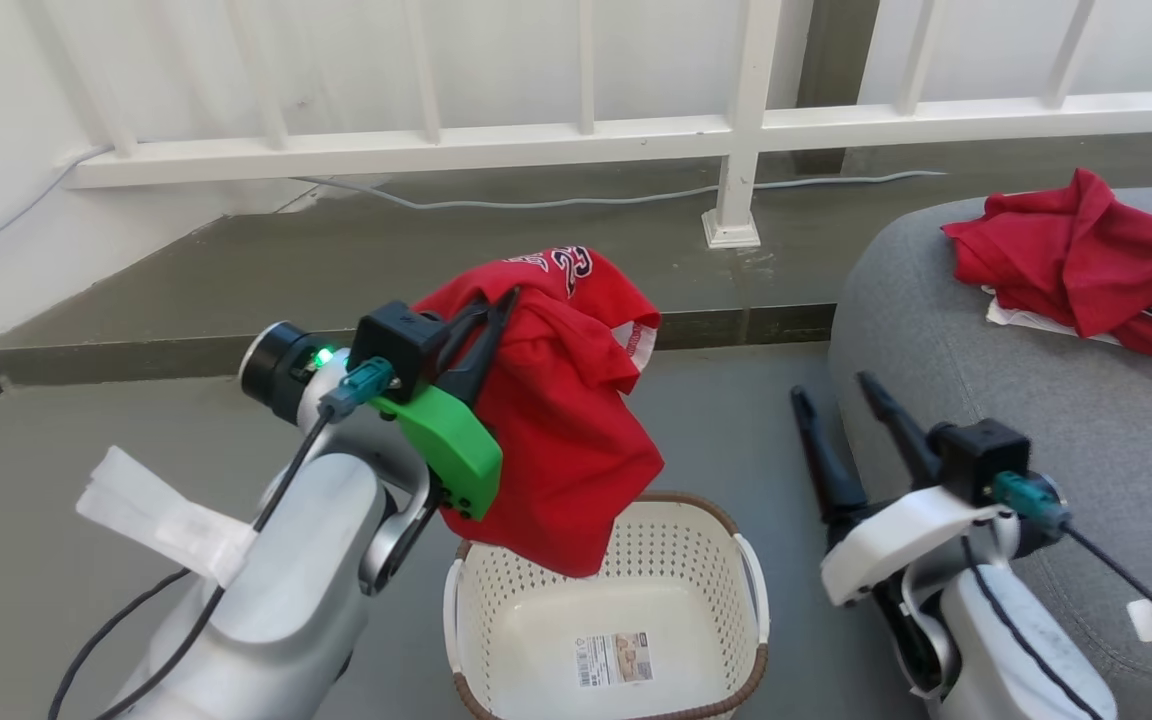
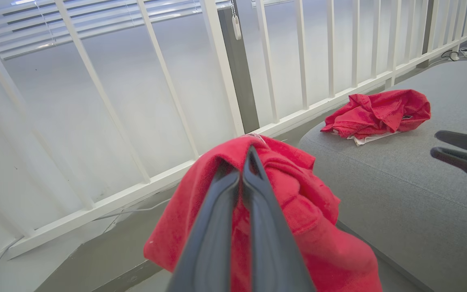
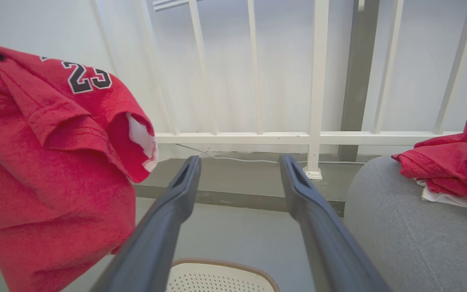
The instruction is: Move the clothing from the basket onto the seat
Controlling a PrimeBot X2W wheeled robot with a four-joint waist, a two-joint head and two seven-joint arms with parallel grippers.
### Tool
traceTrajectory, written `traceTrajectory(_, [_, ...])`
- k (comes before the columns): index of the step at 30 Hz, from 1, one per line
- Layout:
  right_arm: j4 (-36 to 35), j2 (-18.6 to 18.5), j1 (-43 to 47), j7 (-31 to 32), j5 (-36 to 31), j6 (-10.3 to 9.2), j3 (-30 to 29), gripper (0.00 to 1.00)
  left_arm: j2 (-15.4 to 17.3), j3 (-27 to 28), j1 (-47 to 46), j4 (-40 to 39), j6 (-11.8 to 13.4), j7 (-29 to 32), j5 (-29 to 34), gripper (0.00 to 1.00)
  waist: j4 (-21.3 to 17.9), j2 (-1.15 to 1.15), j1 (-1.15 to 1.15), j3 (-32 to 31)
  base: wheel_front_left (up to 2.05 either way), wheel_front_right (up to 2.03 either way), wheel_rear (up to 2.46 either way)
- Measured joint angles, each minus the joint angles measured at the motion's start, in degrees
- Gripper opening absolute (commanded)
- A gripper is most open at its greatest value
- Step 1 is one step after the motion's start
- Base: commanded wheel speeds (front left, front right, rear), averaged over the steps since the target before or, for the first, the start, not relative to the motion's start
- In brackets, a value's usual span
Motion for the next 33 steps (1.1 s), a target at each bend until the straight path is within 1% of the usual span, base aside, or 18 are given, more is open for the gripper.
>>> traceTrajectory(2, [0.04, 0.01, 0.0, 0.0, 0.37, 0.19, 1.08, 1.0, -0.19, -0.32, 0.0, -0.4, -0.01, 0.25, 0.0, 0.0, 0.15, 0.0, 0.0, 0.0, 0.0, 0.0, 0.0])
traceTrajectory(4, [0.27, -0.13, -0.04, 0.0, 1.05, 0.37, 3.61, 1.0, -0.59, -0.96, -0.02, -1.34, -0.01, 1.05, 0.0, 0.0, 0.61, 0.0, 0.0, 0.02, 0.0, 0.0, 0.0])
traceTrajectory(10, [1.4, -0.29, -0.46, 0.08, 2.31, 1.71, 13.37, 1.0, -1.14, -1.99, -0.05, -3.3, -0.02, 2.52, 0.01, 0.0, 2.26, 0.0, 0.0, 0.1, 0.0, 0.0, 0.0])
traceTrajectory(14, [2.04, -0.36, -1.46, 0.09, 2.88, 1.76, 18.14, 1.0, -1.44, -2.86, -0.06, -4.63, -0.03, 3.59, 0.01, 0.0, 3.45, 0.0, 0.0, 0.21, 0.0, 0.0, 0.0])
traceTrajectory(20, [3.37, -0.41, -4.21, 0.09, 4.5, 1.76, 21.75, 1.0, -2.24, -3.71, -0.06, -6.58, -0.04, 4.98, 0.01, 0.0, 5.11, 0.0, 0.0, 0.42, 0.0, 0.0, 0.0])
traceTrajectory(27, [5.73, -0.53, -8.83, 0.2, 5.06, 1.92, 25.04, 1.0, -2.27, -3.79, -0.05, -8.4, 0.0, 6.02, -0.01, 0.0, 6.23, 0.0, 0.0, 0.63, 0.0, 0.0, 0.0])
traceTrajectory(28, [6.09, -0.52, -9.2, 0.33, 5.09, 1.93, 25.31, 0.74, -2.27, -3.78, -0.05, -8.69, 0.0, 6.06, -0.02, 0.0, 6.27, 0.0, 0.0, 0.65, 0.0, 0.0, 0.0])
traceTrajectory(29, [6.49, -0.53, -9.54, 0.34, 5.21, 1.93, 25.59, 0.5, -2.29, -3.78, -0.04, -8.87, 0.01, 6.21, -0.05, 0.0, 6.31, 0.0, 0.0, 0.67, 0.0, 0.0, 0.0])
traceTrajectory(30, [6.87, -0.54, -9.8, 0.34, 5.58, 1.93, 25.82, 0.38, -2.27, -3.78, -0.03, -8.96, 0.01, 6.51, -0.12, 0.0, 6.35, 0.0, 0.0, 0.71, 0.0, 0.0, 0.0])
traceTrajectory(31, [7.21, -0.55, -9.93, 0.34, 5.75, 1.93, 26.02, 0.34, -2.27, -3.76, 0.01, -9.03, 0.03, 6.56, -0.29, 0.0, 6.37, 0.0, 0.0, 0.74, 0.0, 0.0, 0.0])
traceTrajectory(32, [7.54, -0.55, -9.95, 0.34, 6.06, 1.93, 26.18, 0.0, -2.26, -3.71, 0.04, -9.14, 0.27, 6.57, -0.65, 0.0, 6.38, 0.0, 0.0, 0.77, 0.0, 0.0, 0.0])
traceTrajectory(33, [7.88, -0.55, -9.98, 0.34, 6.31, 1.93, 26.33, 0.0, -2.21, -3.58, 0.08, -9.27, 0.52, 6.59, -1.25, 0.0, 6.37, 0.0, 0.0, 0.82, 0.0, 0.0, 0.0])
